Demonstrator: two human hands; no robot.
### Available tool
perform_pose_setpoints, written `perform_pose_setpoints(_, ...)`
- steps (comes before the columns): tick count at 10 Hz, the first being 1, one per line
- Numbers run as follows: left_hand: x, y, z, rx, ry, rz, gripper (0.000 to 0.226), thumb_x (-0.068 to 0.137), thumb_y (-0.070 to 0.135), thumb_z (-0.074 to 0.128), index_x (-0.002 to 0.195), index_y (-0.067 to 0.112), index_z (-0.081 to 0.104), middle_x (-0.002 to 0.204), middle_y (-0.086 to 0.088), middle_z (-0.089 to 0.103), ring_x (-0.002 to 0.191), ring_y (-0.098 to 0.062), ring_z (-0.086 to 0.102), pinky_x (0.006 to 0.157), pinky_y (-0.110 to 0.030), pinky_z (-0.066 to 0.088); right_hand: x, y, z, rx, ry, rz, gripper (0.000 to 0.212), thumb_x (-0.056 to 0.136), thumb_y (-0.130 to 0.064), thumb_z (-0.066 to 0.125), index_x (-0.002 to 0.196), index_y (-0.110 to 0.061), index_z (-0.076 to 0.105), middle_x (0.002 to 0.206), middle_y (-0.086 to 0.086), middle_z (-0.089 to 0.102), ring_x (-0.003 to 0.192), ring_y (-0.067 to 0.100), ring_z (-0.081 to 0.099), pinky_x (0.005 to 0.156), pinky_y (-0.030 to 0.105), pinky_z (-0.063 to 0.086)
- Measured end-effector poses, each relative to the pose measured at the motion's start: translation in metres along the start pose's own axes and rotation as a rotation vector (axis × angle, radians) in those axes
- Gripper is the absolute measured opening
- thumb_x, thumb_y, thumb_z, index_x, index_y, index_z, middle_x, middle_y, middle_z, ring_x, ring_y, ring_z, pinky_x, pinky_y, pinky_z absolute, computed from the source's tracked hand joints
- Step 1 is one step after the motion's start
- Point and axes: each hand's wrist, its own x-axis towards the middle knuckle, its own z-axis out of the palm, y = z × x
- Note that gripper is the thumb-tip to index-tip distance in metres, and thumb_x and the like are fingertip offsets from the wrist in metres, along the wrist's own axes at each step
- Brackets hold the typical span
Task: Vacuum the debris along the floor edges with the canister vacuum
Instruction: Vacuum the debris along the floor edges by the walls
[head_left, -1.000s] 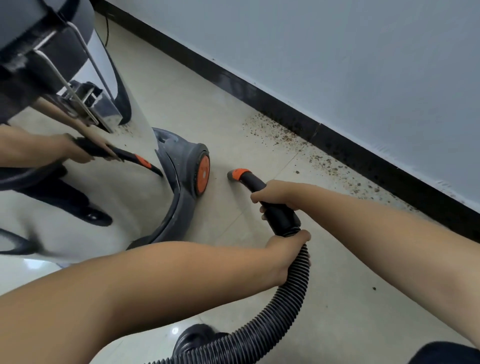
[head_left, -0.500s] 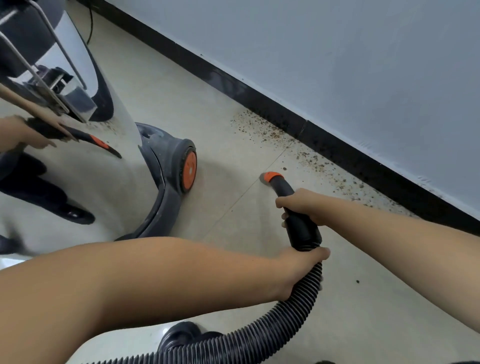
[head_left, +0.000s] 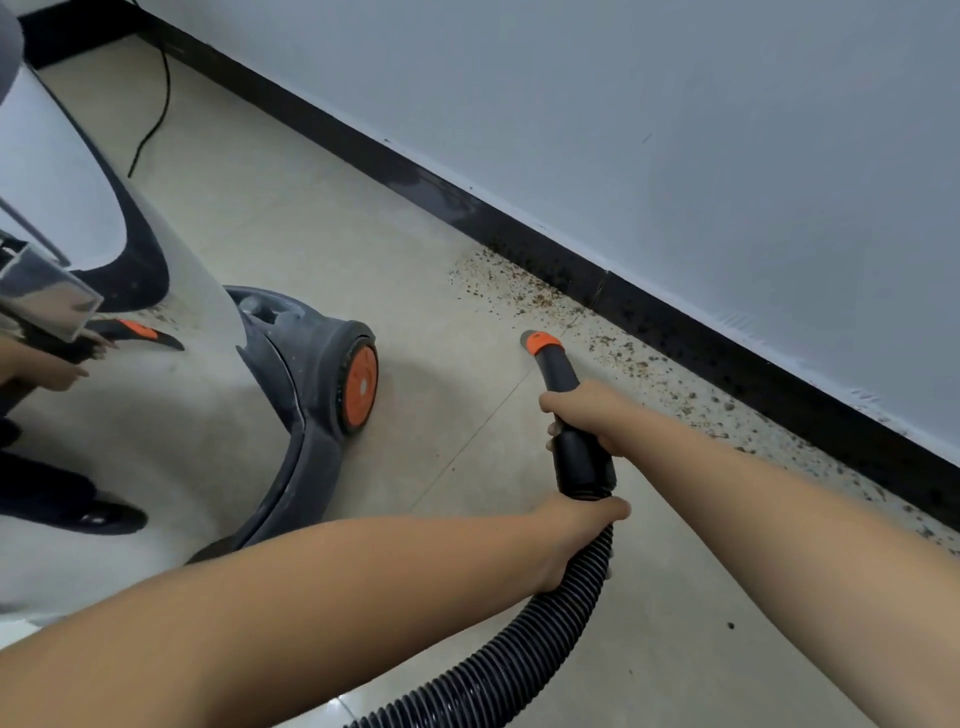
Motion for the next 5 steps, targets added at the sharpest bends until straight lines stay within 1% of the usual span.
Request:
perform_pose_setpoints(1,0.008,0.002,-0.015,-0.01,0.053,0.023,0.027,0.086,0.034,0.067,0.078,0.012,0.053,0.068,-0.007,0.057,0.053,-0.018,0.056,0.051,-0.024,0.048,0.015,-0.012,0.012,-0.008,-0.024,-0.02,0.026,0.087,-0.012,0.057,0.109,-0.004,0.045,0.071,0.012,0.06,0.053,0.025,0.064,0.051,0.029,0.051)
perform_pose_setpoints(2,0.018,0.011,-0.027,-0.066,0.098,0.066,0.026,0.087,0.031,0.068,0.077,0.012,0.052,0.067,-0.007,0.055,0.052,-0.018,0.053,0.049,-0.023,0.046,0.031,-0.029,0.025,-0.023,-0.031,-0.052,0.028,0.086,-0.013,0.058,0.109,-0.004,0.045,0.071,0.013,0.06,0.053,0.026,0.063,0.057,0.033,0.054)
perform_pose_setpoints(3,0.025,0.02,-0.044,-0.107,0.144,0.1,0.023,0.088,0.026,0.066,0.077,0.012,0.052,0.066,-0.007,0.054,0.051,-0.018,0.052,0.049,-0.023,0.046,0.044,-0.049,0.04,-0.079,-0.038,-0.088,0.026,0.086,-0.015,0.058,0.105,-0.005,0.045,0.071,0.013,0.062,0.06,0.029,0.064,0.07,0.041,0.056)
perform_pose_setpoints(4,0.032,0.029,-0.059,-0.134,0.154,0.105,0.023,0.09,0.027,0.064,0.077,0.012,0.052,0.067,-0.007,0.054,0.052,-0.018,0.052,0.05,-0.024,0.046,0.055,-0.068,0.053,-0.117,-0.058,-0.116,0.024,0.085,-0.016,0.058,0.103,-0.005,0.046,0.069,0.012,0.062,0.073,0.033,0.064,0.085,0.049,0.056)
perform_pose_setpoints(5,0.037,0.04,-0.073,-0.158,0.181,0.107,0.024,0.09,0.032,0.063,0.079,0.014,0.053,0.07,-0.006,0.056,0.055,-0.018,0.055,0.052,-0.025,0.048,0.065,-0.084,0.064,-0.127,-0.07,-0.139,0.016,0.084,-0.016,0.058,0.092,-0.008,0.047,0.072,0.012,0.062,0.08,0.034,0.064,0.089,0.051,0.054)
